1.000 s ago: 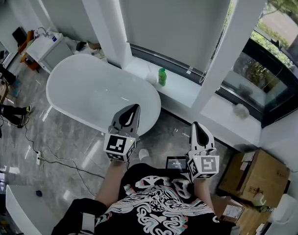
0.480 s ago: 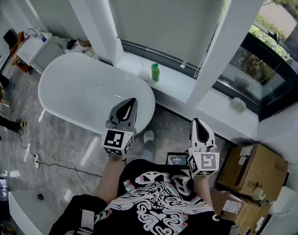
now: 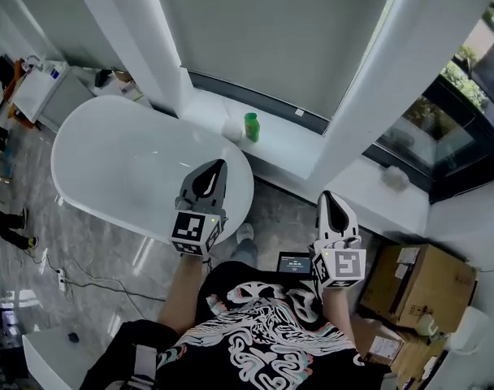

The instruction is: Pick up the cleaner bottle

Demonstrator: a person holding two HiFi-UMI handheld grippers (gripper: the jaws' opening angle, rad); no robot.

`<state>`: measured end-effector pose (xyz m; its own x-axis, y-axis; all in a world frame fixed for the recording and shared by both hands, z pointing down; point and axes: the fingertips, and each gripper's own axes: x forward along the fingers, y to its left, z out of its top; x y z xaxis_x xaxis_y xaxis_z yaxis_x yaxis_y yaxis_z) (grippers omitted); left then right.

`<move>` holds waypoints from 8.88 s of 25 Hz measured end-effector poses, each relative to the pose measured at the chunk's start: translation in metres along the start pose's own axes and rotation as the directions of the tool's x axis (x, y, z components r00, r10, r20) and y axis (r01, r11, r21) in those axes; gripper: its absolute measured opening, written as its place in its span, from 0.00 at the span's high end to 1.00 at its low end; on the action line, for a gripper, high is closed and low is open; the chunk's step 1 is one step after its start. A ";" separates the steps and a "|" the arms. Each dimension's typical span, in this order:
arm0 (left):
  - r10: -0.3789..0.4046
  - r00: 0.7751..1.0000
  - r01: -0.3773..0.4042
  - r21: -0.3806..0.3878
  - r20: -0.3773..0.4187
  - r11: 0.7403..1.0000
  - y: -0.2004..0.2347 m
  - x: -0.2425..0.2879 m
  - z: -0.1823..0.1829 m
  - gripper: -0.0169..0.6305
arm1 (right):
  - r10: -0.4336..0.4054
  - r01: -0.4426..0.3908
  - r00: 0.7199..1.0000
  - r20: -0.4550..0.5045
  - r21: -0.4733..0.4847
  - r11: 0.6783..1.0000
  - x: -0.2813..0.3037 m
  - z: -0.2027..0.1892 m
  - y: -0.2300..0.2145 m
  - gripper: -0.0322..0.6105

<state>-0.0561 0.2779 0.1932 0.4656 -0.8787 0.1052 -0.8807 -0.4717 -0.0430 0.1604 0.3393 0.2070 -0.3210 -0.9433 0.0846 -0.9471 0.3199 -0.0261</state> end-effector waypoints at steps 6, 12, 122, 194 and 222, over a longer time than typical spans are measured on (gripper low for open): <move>-0.034 0.999 0.034 0.000 -0.015 0.999 0.045 0.063 0.002 0.95 | -0.002 0.002 1.000 -0.004 0.005 1.000 0.072 0.010 -0.010 0.91; -0.053 0.998 0.053 -0.012 -0.026 0.999 0.090 0.120 -0.002 0.95 | -0.015 0.015 0.999 -0.037 0.004 1.000 0.139 0.009 -0.017 0.91; -0.350 0.796 0.462 0.121 -0.494 0.879 0.181 0.376 -0.405 0.95 | 0.320 -0.355 0.804 -0.501 0.027 0.935 0.485 -0.366 -0.036 0.91; -0.810 0.283 0.959 0.125 -0.513 0.256 0.089 0.437 -0.525 0.63 | 0.340 -0.274 0.784 -0.519 0.203 0.940 0.489 -0.462 -0.070 0.91; -0.820 0.405 0.906 0.056 -0.405 0.420 0.077 0.448 -0.517 0.66 | 0.319 -0.245 0.780 -0.538 0.206 0.947 0.489 -0.463 -0.077 0.91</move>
<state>0.0396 -0.1145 0.7511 0.8748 0.0604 0.4807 0.0570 -0.9981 0.0216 0.0779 -0.1060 0.7113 -0.5511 -0.5865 0.5936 -0.8192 0.5157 -0.2510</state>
